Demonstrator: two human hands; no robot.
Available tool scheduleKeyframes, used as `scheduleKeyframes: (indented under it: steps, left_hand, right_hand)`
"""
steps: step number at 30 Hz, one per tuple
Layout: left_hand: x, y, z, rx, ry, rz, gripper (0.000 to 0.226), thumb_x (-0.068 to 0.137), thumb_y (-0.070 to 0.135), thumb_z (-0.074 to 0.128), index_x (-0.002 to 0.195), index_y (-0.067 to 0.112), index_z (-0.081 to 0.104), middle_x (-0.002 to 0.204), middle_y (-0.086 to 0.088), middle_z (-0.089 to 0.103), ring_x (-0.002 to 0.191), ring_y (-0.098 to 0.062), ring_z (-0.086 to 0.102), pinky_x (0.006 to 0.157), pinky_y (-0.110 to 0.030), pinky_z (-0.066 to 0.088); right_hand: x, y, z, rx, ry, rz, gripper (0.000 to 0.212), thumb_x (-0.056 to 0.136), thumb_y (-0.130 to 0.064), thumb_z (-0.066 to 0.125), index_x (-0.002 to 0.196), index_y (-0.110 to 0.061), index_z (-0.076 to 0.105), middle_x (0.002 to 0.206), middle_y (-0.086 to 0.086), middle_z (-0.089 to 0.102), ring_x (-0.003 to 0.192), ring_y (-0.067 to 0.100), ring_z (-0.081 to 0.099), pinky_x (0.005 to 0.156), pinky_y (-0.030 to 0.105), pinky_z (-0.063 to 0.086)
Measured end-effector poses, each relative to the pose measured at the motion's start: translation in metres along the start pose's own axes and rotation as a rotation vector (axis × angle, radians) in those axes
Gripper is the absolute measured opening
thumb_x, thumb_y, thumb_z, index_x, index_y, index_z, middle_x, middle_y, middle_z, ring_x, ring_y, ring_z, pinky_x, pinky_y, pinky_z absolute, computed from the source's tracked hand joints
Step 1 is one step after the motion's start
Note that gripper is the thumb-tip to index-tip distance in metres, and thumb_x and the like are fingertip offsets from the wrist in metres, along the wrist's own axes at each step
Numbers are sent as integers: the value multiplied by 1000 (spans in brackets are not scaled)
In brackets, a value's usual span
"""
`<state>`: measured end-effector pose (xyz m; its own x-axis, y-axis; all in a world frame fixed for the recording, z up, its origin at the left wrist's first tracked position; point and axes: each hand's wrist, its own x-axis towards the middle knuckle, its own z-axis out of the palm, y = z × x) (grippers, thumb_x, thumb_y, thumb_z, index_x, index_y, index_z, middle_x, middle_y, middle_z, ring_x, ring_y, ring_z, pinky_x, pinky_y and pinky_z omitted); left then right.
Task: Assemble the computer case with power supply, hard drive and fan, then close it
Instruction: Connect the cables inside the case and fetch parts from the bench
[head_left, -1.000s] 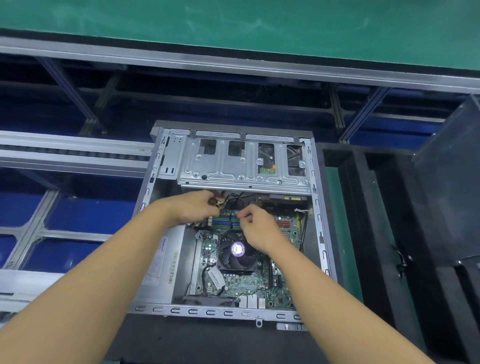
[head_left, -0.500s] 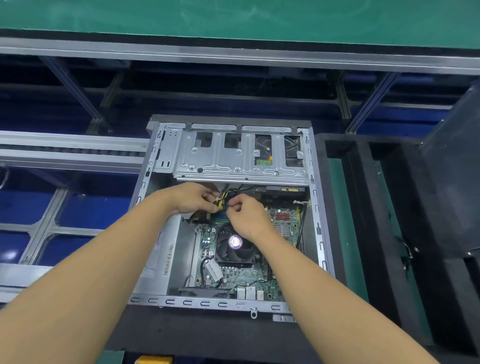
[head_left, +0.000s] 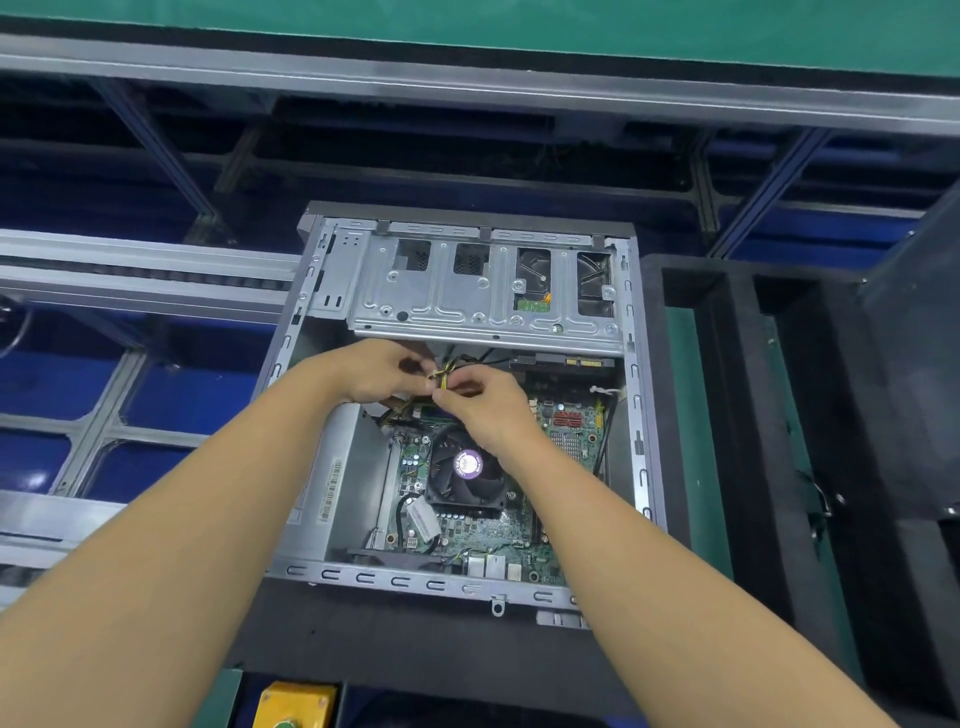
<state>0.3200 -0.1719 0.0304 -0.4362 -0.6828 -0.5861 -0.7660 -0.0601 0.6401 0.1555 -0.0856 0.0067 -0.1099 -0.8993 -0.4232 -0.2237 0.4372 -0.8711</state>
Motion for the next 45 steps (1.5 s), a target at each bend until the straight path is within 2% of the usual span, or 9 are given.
scheduleKeyframes:
  steps: [3,6,10,12,22,27,34,40,45]
  left_hand:
    - [-1,2,1,-13,-61,8,7,95,28,66,96,21,68,84,6,72,82,-7,66,89,-26,51]
    - [-3,7,0,20,14,-29,28,99,32,58,75,22,67,65,13,70,61,7,60,69,-17,42]
    - [-2,8,0,-26,64,-127,34,103,26,48,81,7,65,82,-4,68,85,-20,57,92,-39,50]
    - [-1,9,1,-65,74,-155,29,103,19,46,81,6,61,81,-7,64,86,-23,53,89,-39,49]
    - [0,13,3,-88,74,-186,30,103,17,44,78,9,58,79,-6,61,81,-18,52,82,-35,45]
    - [2,11,3,-126,89,-232,29,101,14,44,76,9,56,78,-7,60,80,-17,53,83,-36,48]
    - [0,14,5,-131,104,-277,33,99,6,37,70,8,52,85,-15,60,77,-22,56,95,-47,51]
    - [5,13,8,-26,197,-291,31,102,13,45,73,14,55,67,0,59,57,-12,56,56,-24,47]
    - [4,15,9,22,185,-279,33,102,15,42,72,13,56,67,-1,59,58,-14,56,56,-23,46]
  right_hand:
    - [2,-1,1,-61,-31,18,11,91,-28,74,91,-26,63,86,-9,62,81,12,59,67,22,45]
    - [1,-1,0,-159,-60,18,7,89,-26,68,87,-21,63,78,-8,59,74,15,55,64,27,41]
    - [-2,-2,-2,-388,-105,23,27,90,-32,63,73,-16,48,72,-1,51,65,19,45,61,33,35]
    - [-3,-3,-3,-440,-111,34,33,89,-34,62,69,-19,41,69,-1,48,63,20,42,60,34,32]
    - [-7,-8,0,-188,-94,66,37,89,-43,63,64,-20,47,71,-1,51,73,31,57,76,38,47]
    - [-6,-8,-1,-207,-64,49,47,84,-32,68,50,-23,36,49,-8,34,58,21,36,64,36,36]
    - [-10,-10,-1,-301,-121,-212,29,85,-17,72,64,-13,53,71,-2,50,66,17,44,62,31,36]
    - [-7,-13,-5,-261,-41,-99,25,86,-22,73,70,-19,54,72,-1,55,69,17,50,65,35,46]
    - [-3,-13,-4,-144,-12,6,30,91,-26,70,89,-17,41,94,9,68,86,20,59,67,32,43]
